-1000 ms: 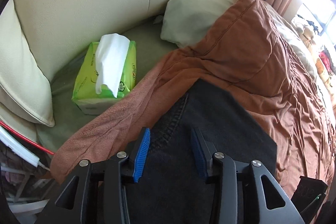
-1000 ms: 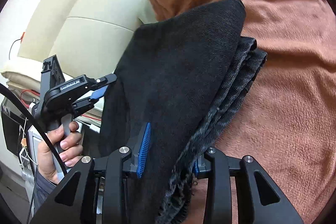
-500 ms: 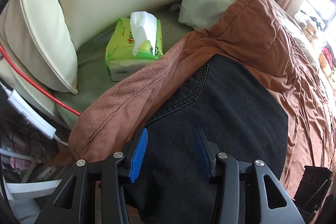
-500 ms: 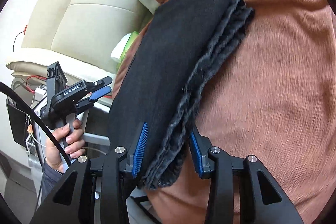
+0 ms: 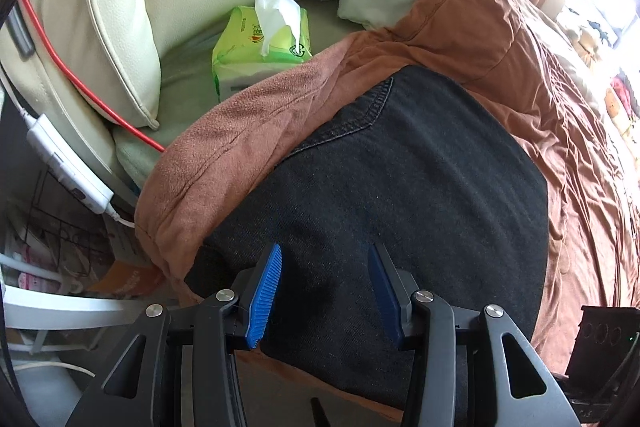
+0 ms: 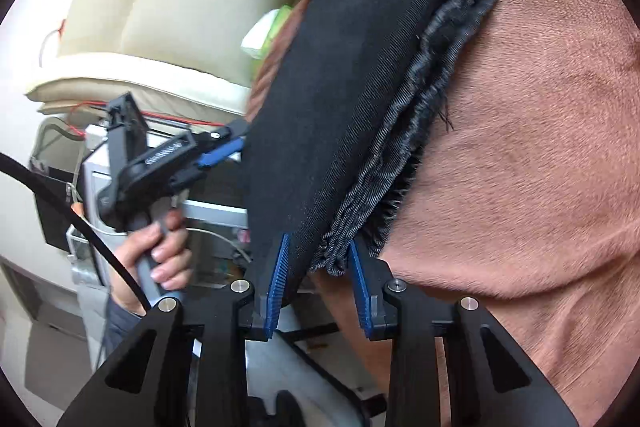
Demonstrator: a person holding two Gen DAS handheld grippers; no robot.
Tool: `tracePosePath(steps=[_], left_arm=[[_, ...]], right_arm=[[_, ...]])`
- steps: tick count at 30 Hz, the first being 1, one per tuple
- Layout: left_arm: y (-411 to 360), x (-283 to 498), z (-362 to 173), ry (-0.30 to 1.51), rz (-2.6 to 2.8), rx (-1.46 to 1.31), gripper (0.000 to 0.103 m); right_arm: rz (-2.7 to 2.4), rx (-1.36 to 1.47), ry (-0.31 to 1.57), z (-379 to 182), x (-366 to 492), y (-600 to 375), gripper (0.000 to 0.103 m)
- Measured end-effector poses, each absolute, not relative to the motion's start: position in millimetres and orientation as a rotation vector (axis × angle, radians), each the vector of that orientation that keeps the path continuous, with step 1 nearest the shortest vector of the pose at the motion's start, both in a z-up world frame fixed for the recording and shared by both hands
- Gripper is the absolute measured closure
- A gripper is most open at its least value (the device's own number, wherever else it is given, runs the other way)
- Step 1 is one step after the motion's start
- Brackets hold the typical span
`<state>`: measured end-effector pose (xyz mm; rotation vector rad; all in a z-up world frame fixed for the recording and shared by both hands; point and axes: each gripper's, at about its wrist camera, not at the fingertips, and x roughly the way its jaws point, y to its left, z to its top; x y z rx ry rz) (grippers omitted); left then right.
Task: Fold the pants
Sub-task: 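Lower the folded pants onto the duvet with both grippers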
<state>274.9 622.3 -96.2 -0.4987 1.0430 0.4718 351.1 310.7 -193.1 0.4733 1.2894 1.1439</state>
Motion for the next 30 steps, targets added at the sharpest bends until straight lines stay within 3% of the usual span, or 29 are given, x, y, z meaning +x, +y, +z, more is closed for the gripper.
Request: tracePosePath(steps=[7,17,30], left_arm=[[620.7,269.3,-113.9,1.135,0.536,-0.501,0.055],[613.5,256.5,-94.9,1.056,0.526,-0.504,0.055],[589.6,293.2,-95.6,1.014,0.472,-0.432,0.055]], right_arm=[[1.116,0.367,1.346,-195.1,356.2,314.6,0.076],[1.056,0.117,0.975,-97.8,393.9,291.8,0.076],[0.934,-0.154,0.802,-97.9,432.8,362.1,0.076]])
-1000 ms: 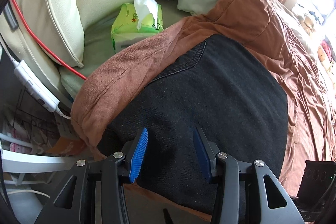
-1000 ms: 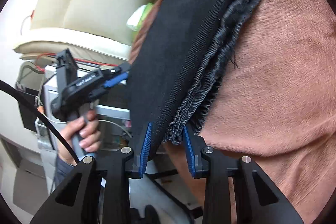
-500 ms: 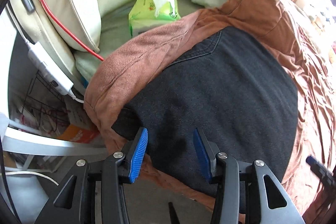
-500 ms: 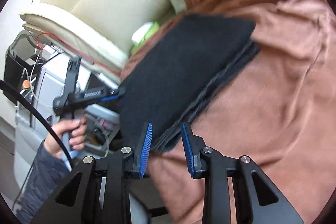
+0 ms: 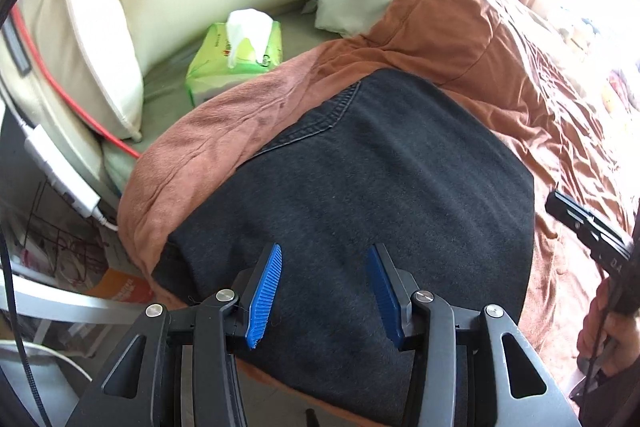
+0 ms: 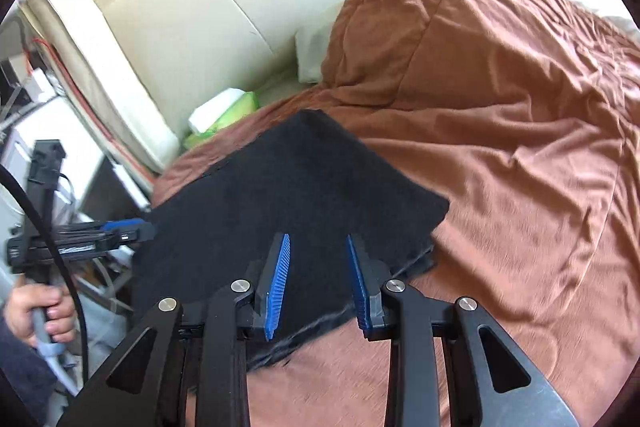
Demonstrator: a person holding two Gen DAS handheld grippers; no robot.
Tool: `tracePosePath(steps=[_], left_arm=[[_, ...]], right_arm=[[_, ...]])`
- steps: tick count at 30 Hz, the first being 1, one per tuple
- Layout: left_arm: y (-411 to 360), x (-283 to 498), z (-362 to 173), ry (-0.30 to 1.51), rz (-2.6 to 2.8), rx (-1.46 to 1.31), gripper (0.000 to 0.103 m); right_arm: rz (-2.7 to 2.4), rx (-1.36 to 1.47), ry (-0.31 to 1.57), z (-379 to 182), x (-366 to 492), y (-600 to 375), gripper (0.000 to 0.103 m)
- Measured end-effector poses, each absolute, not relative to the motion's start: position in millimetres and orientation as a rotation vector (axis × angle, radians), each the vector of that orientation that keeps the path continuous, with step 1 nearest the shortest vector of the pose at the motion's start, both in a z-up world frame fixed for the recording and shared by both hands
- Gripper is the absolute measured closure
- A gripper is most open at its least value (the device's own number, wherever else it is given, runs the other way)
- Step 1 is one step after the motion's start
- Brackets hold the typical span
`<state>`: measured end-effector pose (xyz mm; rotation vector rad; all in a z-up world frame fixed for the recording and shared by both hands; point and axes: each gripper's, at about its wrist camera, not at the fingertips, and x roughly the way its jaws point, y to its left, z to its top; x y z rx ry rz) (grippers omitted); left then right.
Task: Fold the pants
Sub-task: 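Lower the folded pants onto the duvet with both grippers, then open both grippers and release the folded pants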
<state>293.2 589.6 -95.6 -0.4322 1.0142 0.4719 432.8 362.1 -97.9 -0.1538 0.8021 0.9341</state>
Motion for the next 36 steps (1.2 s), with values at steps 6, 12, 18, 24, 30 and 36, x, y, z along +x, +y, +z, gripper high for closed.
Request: tracePosePath(steps=[6,12,18,24,30,36], left_arm=[[594.2,308.7,-111.4,1.028,0.476,-0.458,0.055],[593.5,315.3,-123.8,1.068,0.471,-0.458,0.055],[584.9,308.2,-121.3,1.091,0.446,-0.472,0.055],[567.2,300.6,-120.4,1.099,0.395,-0.462,0.072],[551.1,292.8,-115.7,1.107,0.353,-0.497,0.08],[538.8,281.5,-112.3,1.113,0.341,-0.534,0.08]], right_arm=[[0.941,-0.215,0.761,-109.1,436.3,388.3,0.076],[0.87,-0.301,0.877,-143.0,462.4,403.2,0.079],[0.808,-0.389,0.866,-144.2,452.3,410.5,0.079],[0.859,-0.389,0.896,-139.5,433.5,408.7,0.079],[0.939,-0.389,0.926,-136.0,406.3,409.9,0.079],[0.949,-0.368,1.006,-149.5,396.2,397.7,0.079]])
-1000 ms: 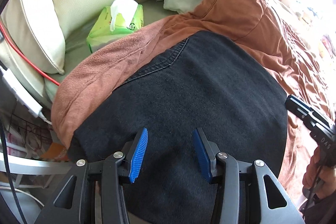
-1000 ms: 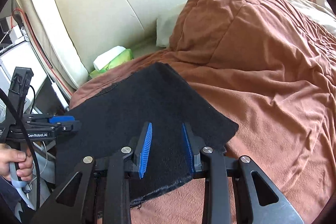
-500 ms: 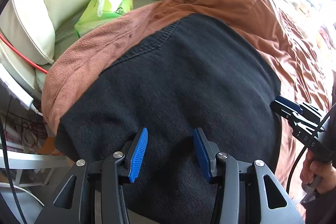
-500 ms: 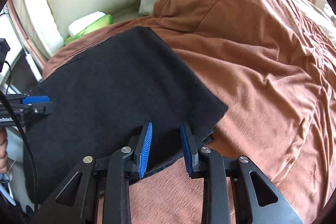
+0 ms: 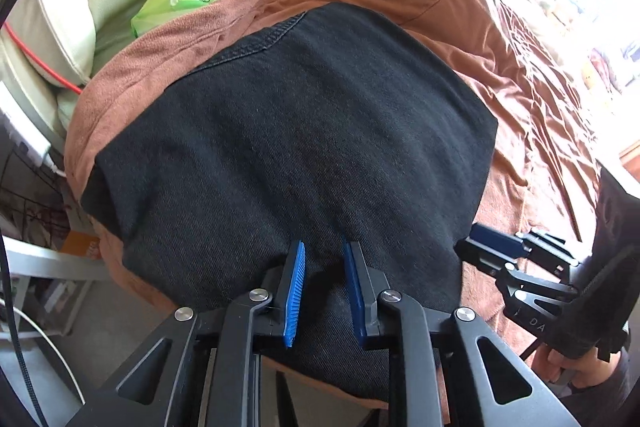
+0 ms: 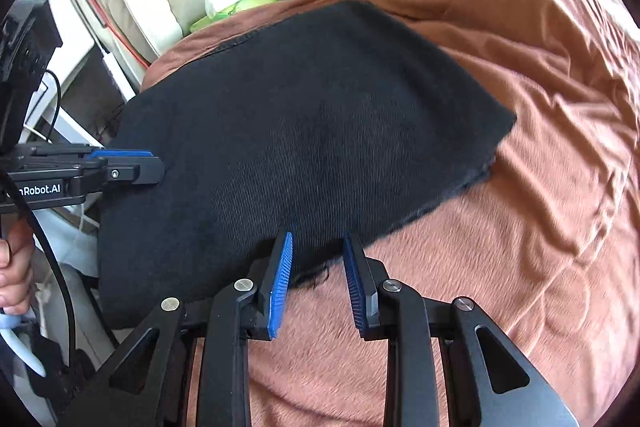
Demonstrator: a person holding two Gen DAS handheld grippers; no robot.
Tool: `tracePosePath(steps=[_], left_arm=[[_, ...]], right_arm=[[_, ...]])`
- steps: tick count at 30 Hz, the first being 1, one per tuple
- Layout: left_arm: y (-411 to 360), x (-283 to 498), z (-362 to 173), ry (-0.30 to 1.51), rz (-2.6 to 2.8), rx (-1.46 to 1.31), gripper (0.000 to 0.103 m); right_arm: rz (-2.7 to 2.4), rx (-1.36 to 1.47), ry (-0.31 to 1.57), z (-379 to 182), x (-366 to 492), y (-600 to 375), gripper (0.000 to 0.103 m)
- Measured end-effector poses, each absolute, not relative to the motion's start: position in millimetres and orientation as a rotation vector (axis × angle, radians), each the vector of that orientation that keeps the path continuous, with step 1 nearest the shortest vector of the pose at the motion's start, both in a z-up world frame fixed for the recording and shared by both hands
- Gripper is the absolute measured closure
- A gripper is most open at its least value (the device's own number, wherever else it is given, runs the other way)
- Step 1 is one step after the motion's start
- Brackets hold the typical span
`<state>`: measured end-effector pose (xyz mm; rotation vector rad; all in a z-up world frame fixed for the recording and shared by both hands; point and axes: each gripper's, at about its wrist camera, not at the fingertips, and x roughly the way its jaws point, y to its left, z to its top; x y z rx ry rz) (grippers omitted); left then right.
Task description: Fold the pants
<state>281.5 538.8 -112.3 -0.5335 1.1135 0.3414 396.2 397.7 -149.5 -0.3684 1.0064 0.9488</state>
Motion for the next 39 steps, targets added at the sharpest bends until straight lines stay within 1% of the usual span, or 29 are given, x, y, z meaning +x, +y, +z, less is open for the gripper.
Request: tracePosePath(steps=[2,5,20,21,23,24,25,27,31,32,34,35,36,37,38,39], left_arm=[[534.3,281.3,-111.4,1.117,0.332,-0.535,0.08],[524.3,280.1,-111.4,1.129,0.321,-0.54,0.08],[471.0,266.1,-116.7,1.209,0.353,-0.488,0.081],[466.7,264.6,-116.1,1.215,0.349,-0.483,0.083],[459.5,261.9,-112.7,1.223,0.333,-0.485,0.084],[455.7,260.5,-109.7,1.22,0.328,-0.485,0.084],[452.3,258.8,-105.7,1.225,0.329,-0.482,0.084],[445.3,256.8,-96.8,1.211,0.33,-0.477,0.084],[432.5,253.6,-78.9,1.189,0.337,-0.462,0.082],[429.5,252.2,-73.7,1.179,0.339,-0.459,0.079],[424.0,250.6,-62.4,1.144,0.341,-0.458,0.068],[421.1,248.5,-55.4,1.122,0.346,-0.457,0.056],[418.4,247.0,-49.6,1.106,0.356,-0.45,0.04],[414.5,244.8,-42.9,1.087,0.368,-0.437,0.034],[409.9,244.1,-36.1,1.066,0.376,-0.421,0.025],[404.9,243.9,-29.1,1.047,0.379,-0.404,0.02]], right_arm=[[0.971,-0.312,1.053,-152.3,399.9,387.2,0.079],[0.975,-0.322,1.075,-153.6,399.2,373.9,0.079],[0.941,-0.231,1.042,-114.1,386.9,306.0,0.078],[0.935,-0.227,1.042,-111.9,386.1,300.9,0.075],[0.924,-0.223,1.034,-105.4,382.2,291.0,0.065],[0.917,-0.219,1.031,-101.8,379.2,286.7,0.055],[0.911,-0.211,1.033,-97.3,377.5,279.7,0.04],[0.904,-0.192,1.039,-89.4,374.2,272.1,0.029],[0.885,-0.195,1.007,-64.5,360.2,253.5,0.022],[0.883,-0.2,0.996,-57.9,356.1,248.9,0.022],[0.871,-0.214,0.977,-46.4,348.2,240.1,0.019],[0.86,-0.223,0.967,-40.9,344.8,235.7,0.018],[0.848,-0.235,0.957,-35.4,341.1,231.5,0.016],[0.834,-0.252,0.948,-30.1,337.0,227.8,0.014],[0.819,-0.268,0.937,-25.2,332.9,223.6,0.012],[0.806,-0.276,0.929,-19.9,329.0,219.3,0.01]])
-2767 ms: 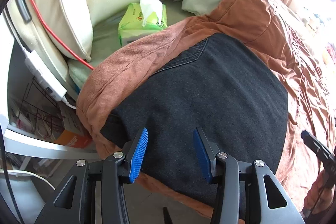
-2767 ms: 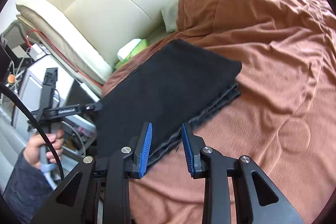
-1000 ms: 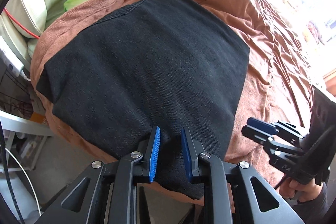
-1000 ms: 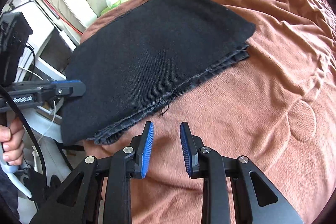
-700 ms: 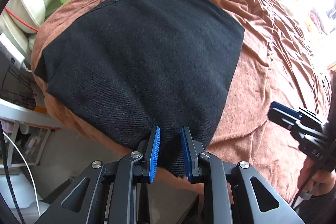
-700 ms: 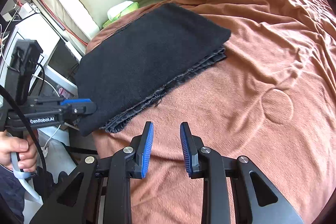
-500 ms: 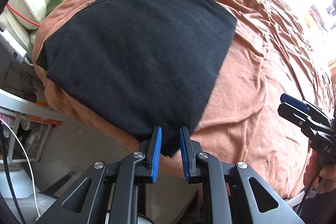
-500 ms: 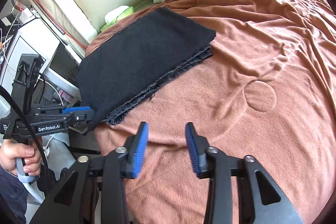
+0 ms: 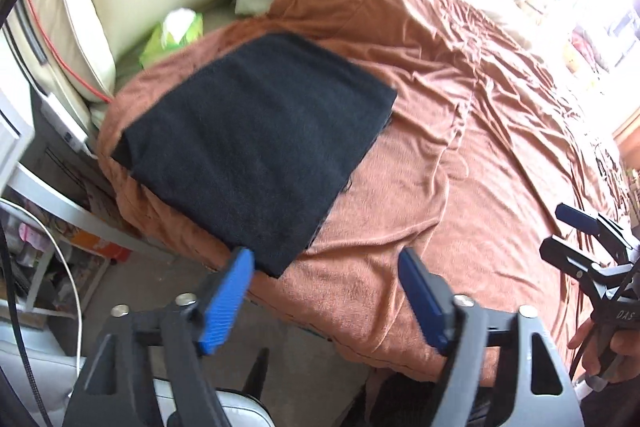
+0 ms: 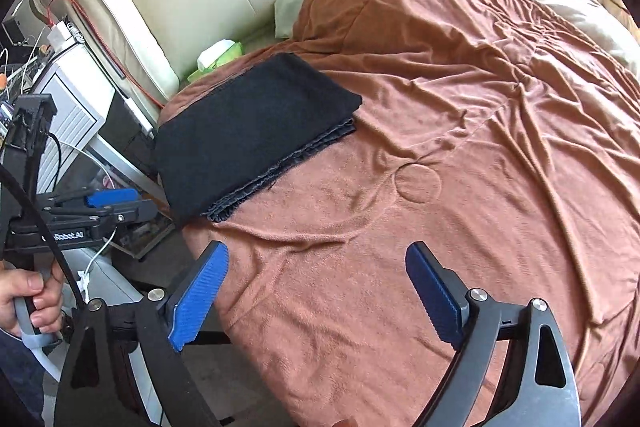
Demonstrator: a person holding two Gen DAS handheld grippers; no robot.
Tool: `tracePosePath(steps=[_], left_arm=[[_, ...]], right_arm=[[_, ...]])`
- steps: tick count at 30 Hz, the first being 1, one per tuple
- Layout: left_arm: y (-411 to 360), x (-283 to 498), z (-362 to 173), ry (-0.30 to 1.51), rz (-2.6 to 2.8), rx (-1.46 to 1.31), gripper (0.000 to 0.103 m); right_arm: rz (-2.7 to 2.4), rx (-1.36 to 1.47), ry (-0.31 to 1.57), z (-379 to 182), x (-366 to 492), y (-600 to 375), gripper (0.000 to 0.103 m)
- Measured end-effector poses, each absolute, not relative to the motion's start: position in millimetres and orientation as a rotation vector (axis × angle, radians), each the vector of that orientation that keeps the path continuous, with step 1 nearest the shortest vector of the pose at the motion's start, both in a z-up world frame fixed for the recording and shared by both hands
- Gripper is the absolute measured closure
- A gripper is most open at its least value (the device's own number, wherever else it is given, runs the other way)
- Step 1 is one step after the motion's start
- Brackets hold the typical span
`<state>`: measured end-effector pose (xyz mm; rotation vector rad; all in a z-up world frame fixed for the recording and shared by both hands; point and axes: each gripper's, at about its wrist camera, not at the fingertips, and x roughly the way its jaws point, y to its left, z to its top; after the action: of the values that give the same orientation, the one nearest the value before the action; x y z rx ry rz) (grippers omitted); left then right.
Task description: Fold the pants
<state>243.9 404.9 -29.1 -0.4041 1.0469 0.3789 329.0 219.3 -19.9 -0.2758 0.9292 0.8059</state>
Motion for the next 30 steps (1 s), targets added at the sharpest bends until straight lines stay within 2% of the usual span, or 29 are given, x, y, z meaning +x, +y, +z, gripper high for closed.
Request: tracePosePath(steps=[2,3,8,30], left_arm=[[396.2,240.6,-17.4,1.026,0.371,-0.383,0.015],[391.8,239.7,-12.1,1.019,0.366,-0.378,0.012],[368.3,235.5,13.9,0.982,0.388,-0.308,0.002],[269.2,192.8,115.2,0.794,0.29,-0.253,0.001]], right_arm=[[0.788,-0.286,0.918,-9.6,320.3,209.7,0.007],[0.781,-0.293,0.913,-4.7,315.5,206.0,0.001],[0.745,-0.307,0.879,21.1,293.8,182.4,0.0],[0.639,-0.256,0.731,114.7,201.5,72.6,0.0]])
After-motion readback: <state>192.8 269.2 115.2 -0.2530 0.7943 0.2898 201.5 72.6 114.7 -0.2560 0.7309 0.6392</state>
